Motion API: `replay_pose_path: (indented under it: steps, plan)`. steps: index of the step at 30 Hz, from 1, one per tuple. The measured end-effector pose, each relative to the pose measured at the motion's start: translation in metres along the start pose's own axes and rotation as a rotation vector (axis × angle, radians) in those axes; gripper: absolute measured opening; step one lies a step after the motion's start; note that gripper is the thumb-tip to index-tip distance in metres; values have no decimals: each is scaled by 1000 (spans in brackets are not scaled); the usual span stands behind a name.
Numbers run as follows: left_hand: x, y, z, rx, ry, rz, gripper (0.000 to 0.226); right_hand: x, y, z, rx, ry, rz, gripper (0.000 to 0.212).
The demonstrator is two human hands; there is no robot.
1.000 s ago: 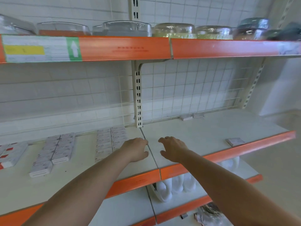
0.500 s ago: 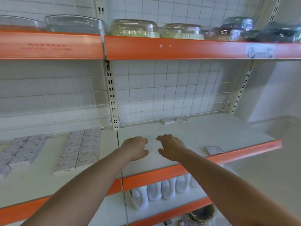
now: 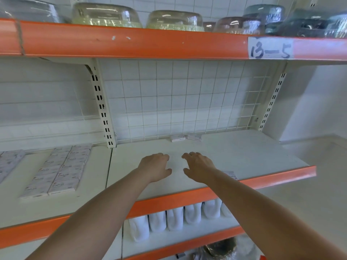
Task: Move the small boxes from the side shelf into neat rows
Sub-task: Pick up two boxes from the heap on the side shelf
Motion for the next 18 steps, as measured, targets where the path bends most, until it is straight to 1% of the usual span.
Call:
replay_pose_path:
  steps: [5, 11, 18]
  plan:
    - [-1, 11, 22, 1, -9, 2, 53, -1, 27, 6, -37, -12, 8, 48]
    - [0, 19, 53, -20, 23, 18, 55, 5, 50, 27, -69, 10, -1, 49]
    - [0, 11, 93, -37, 32, 58, 54, 13, 71, 59, -131, 41, -18, 49]
Point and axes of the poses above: each hand's wrist, its own z-axis towards the middle knuckle, its own x-axis out of the back of the hand, y = z × x, the point moved 5 cm from there along z, towards the middle knuckle, and after that the axes turned 8 degrees about z, right-handed, at the moved point
